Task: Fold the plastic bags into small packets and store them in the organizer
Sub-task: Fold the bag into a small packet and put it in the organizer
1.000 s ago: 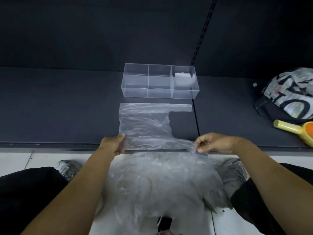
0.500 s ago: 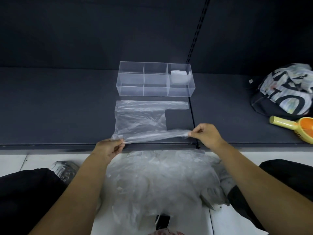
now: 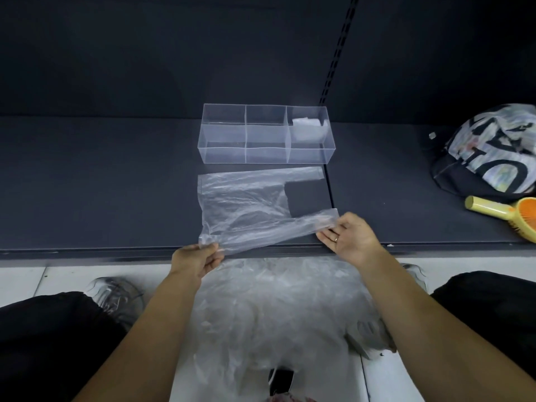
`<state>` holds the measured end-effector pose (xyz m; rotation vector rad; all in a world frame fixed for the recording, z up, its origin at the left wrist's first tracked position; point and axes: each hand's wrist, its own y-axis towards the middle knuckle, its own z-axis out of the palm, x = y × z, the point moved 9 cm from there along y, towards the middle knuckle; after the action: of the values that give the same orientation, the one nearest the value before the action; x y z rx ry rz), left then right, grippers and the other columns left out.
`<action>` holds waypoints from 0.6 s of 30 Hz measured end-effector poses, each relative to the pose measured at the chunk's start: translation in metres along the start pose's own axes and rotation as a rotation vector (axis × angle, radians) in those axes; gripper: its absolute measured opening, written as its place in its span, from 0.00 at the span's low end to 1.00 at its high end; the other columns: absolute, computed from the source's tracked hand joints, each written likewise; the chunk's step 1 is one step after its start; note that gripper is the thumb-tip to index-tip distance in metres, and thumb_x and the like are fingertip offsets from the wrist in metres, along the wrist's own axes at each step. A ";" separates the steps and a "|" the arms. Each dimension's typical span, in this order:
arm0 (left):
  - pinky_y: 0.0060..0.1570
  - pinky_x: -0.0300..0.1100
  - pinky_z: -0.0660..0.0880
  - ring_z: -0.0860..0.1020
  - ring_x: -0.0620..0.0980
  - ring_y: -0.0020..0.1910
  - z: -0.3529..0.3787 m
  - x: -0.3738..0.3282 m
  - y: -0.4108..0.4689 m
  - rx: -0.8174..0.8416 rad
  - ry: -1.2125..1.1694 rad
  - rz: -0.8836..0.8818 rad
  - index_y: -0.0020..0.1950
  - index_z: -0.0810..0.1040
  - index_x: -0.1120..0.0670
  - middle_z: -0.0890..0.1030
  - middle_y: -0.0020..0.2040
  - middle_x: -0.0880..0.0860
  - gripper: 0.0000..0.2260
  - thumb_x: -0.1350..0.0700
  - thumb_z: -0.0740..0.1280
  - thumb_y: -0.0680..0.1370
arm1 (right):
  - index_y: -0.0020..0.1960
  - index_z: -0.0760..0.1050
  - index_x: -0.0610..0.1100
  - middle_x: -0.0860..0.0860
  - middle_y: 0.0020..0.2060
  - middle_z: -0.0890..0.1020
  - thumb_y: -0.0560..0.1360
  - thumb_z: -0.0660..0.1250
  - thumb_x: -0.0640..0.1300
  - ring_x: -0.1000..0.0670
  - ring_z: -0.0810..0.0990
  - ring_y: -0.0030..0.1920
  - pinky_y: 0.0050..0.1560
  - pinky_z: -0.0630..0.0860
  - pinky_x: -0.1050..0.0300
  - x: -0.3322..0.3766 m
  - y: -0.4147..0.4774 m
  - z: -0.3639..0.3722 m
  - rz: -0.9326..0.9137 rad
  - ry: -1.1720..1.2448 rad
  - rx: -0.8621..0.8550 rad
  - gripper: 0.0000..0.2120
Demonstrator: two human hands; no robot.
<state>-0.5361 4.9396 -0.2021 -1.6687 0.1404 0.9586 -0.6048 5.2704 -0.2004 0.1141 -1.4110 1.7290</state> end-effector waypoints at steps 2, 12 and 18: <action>0.26 0.35 0.78 0.80 0.51 0.35 -0.001 0.000 0.000 -0.017 -0.012 -0.006 0.44 0.75 0.62 0.81 0.40 0.57 0.05 0.64 0.71 0.74 | 0.44 0.76 0.42 0.48 0.35 0.84 0.76 0.65 0.39 0.49 0.82 0.40 0.41 0.79 0.55 0.006 0.001 -0.009 -0.044 -0.098 -0.076 0.03; 0.41 0.45 0.75 0.80 0.60 0.43 -0.027 -0.020 0.001 -0.349 0.432 0.256 0.46 0.79 0.63 0.81 0.43 0.61 0.10 0.56 0.72 0.74 | 0.57 0.76 0.40 0.40 0.58 0.75 0.72 0.69 0.37 0.36 0.75 0.57 0.55 0.71 0.46 0.044 -0.034 -0.032 -0.464 -1.084 -0.737 0.13; 0.57 0.57 0.69 0.74 0.65 0.58 0.022 -0.076 -0.023 -0.419 1.025 1.068 0.60 0.78 0.61 0.76 0.60 0.63 0.14 0.68 0.64 0.74 | 0.67 0.70 0.35 0.43 0.64 0.72 0.75 0.61 0.31 0.58 0.71 0.65 0.66 0.65 0.66 -0.020 -0.058 0.134 -0.981 -1.256 -0.123 0.20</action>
<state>-0.5848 4.9372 -0.1354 -2.3724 1.7446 0.7618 -0.6119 5.1461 -0.1209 1.7281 -1.7588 0.6256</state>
